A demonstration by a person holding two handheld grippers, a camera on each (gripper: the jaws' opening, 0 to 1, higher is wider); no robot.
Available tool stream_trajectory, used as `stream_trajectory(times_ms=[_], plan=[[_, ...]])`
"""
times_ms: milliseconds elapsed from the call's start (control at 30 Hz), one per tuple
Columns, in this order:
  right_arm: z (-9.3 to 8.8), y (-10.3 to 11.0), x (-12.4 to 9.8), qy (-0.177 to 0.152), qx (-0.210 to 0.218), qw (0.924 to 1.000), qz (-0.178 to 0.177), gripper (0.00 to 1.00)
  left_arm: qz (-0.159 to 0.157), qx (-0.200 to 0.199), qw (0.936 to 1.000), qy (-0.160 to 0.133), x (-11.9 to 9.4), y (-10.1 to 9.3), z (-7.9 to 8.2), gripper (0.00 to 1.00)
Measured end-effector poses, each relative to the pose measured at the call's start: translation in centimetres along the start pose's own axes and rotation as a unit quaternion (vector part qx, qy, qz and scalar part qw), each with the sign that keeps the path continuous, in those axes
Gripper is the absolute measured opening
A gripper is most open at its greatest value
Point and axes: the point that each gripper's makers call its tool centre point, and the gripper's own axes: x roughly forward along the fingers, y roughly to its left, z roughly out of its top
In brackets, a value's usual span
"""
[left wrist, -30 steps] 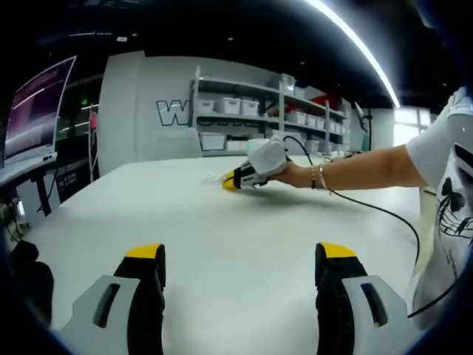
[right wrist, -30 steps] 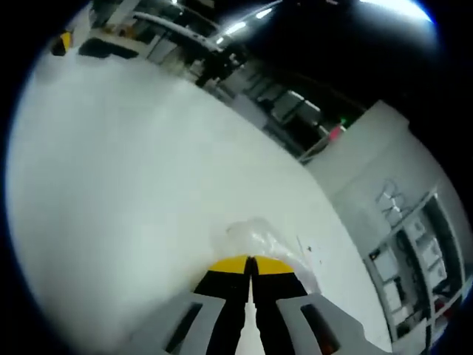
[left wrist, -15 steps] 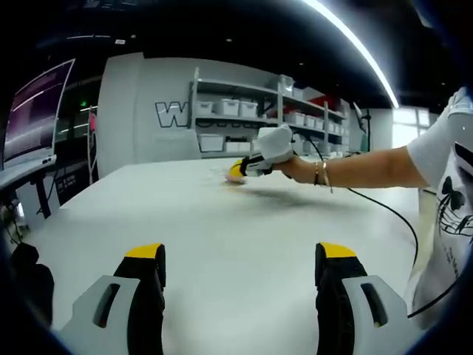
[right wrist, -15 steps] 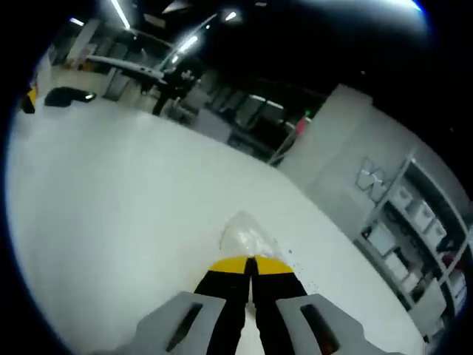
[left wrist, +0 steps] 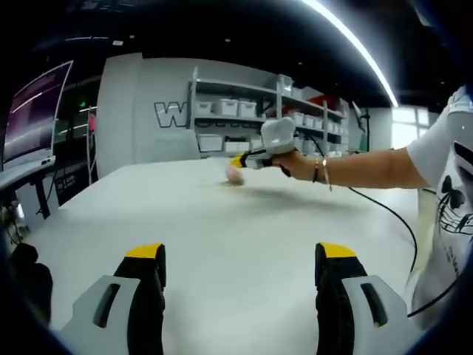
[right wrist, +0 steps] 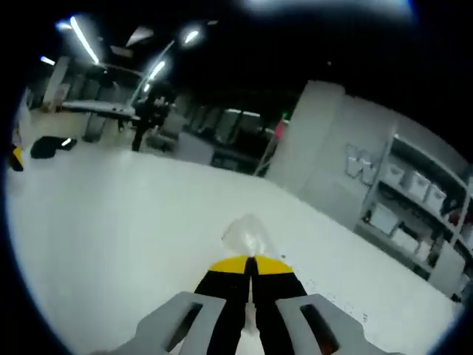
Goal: Open the resealable bag by pulling the two sides of the seal apart until the entire bag opening is separated and visibly accessible.
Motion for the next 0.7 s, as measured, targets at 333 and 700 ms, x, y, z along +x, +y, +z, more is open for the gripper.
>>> stream_trajectory(times_ms=[333,700], plan=[[0.6,-1.7,-0.6,-0.01,0.032,0.9992,-0.022,0.0,-0.002,-0.002,1.0,-0.006,-0.2,0.0,0.2,0.82],[2.2,-2.1,-0.9,-0.027,0.037,0.9985,-0.031,0.0,-0.001,0.003,1.0,-0.009,-0.7,-0.1,0.6,0.82]])
